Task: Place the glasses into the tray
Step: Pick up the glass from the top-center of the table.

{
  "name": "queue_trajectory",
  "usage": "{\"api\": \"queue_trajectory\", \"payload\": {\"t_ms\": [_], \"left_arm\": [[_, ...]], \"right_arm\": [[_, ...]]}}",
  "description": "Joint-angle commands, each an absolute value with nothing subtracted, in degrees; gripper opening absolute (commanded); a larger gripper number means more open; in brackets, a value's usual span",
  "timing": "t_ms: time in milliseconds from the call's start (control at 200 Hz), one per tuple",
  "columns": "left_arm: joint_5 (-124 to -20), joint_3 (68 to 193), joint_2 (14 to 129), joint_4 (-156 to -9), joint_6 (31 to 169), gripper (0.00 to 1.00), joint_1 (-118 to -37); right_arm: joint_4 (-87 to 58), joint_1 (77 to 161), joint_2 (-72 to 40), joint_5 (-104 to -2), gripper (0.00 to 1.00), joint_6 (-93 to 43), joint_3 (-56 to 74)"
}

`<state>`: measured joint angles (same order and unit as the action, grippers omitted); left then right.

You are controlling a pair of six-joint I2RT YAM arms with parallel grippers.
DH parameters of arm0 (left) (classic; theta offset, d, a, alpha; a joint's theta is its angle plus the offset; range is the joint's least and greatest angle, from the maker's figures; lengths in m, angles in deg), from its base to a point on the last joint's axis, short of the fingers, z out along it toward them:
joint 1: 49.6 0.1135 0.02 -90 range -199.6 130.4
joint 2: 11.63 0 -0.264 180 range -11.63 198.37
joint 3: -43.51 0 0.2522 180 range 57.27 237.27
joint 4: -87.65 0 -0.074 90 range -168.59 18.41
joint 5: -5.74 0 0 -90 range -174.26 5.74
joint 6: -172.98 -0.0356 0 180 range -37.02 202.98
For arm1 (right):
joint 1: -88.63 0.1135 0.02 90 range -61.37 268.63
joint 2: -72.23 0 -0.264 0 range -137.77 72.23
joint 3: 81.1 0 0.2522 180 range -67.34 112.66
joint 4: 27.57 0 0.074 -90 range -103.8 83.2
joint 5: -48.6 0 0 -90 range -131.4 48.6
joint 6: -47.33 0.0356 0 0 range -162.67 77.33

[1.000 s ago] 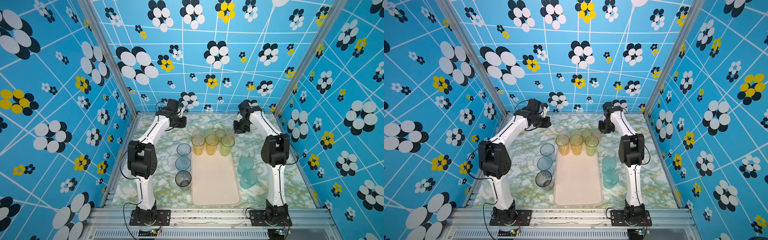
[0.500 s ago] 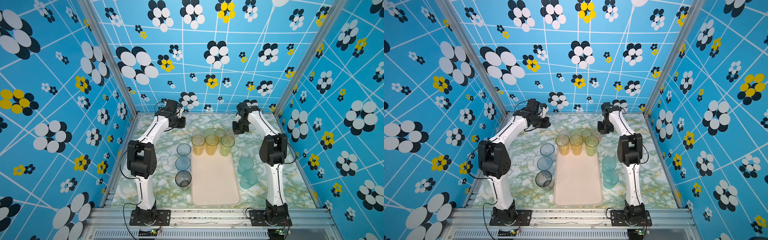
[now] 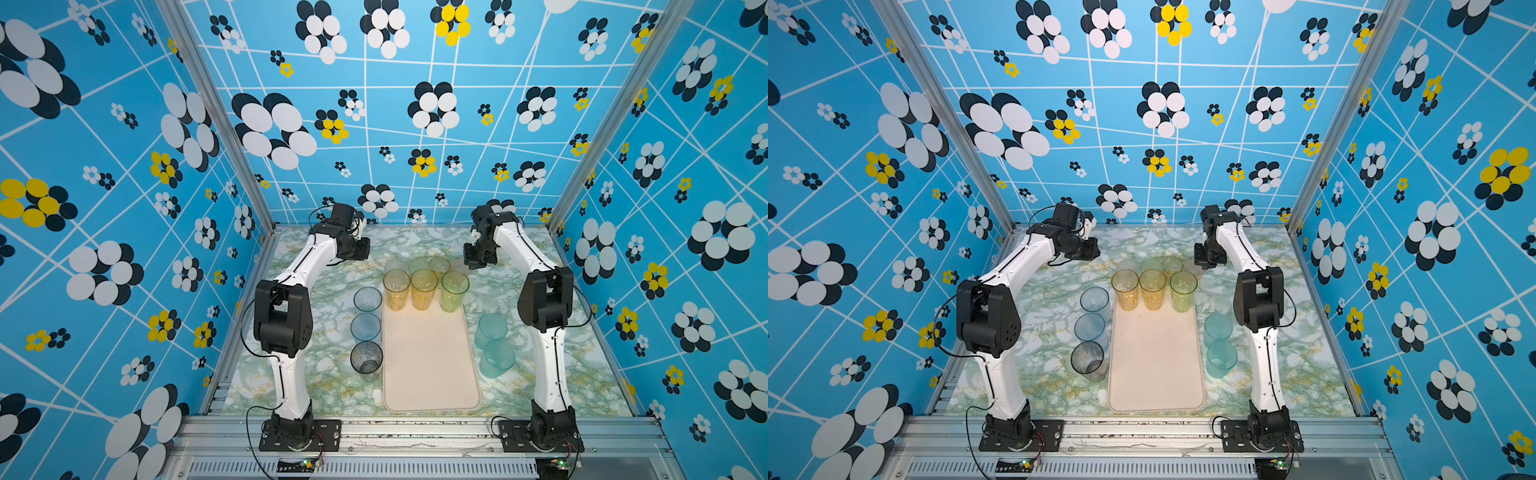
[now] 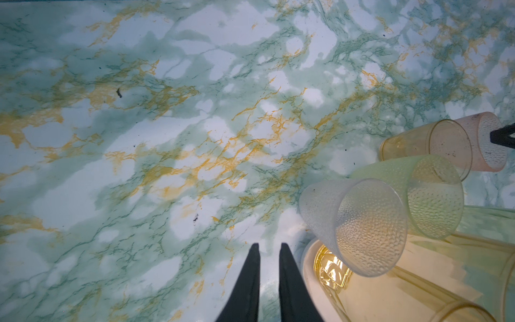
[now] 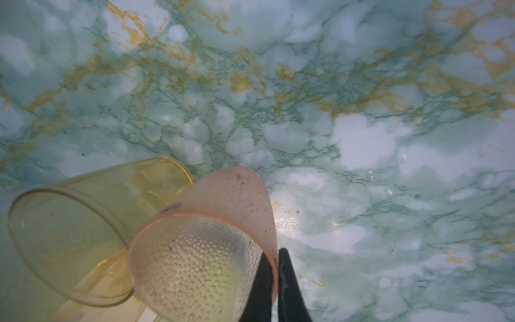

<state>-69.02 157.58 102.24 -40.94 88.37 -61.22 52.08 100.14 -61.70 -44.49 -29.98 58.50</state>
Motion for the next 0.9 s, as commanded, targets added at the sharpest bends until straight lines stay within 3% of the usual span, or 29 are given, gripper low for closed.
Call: {"api": "queue_trajectory", "payload": {"t_ms": [0,405,895], "left_arm": [[-68.00,156.46,98.68,-41.16,88.34,0.17,-60.67],[-68.08,153.55,95.56,-42.42,88.52,0.17,-60.63],[-68.97,147.43,86.43,-44.62,89.34,0.17,-60.59]], "right_arm": [[53.39,100.51,-59.53,-40.49,0.02,-30.18,57.19],[49.74,99.90,-52.84,-35.51,0.00,-29.46,48.89],[46.66,97.23,-29.37,-30.01,0.00,-29.83,36.88]]}}
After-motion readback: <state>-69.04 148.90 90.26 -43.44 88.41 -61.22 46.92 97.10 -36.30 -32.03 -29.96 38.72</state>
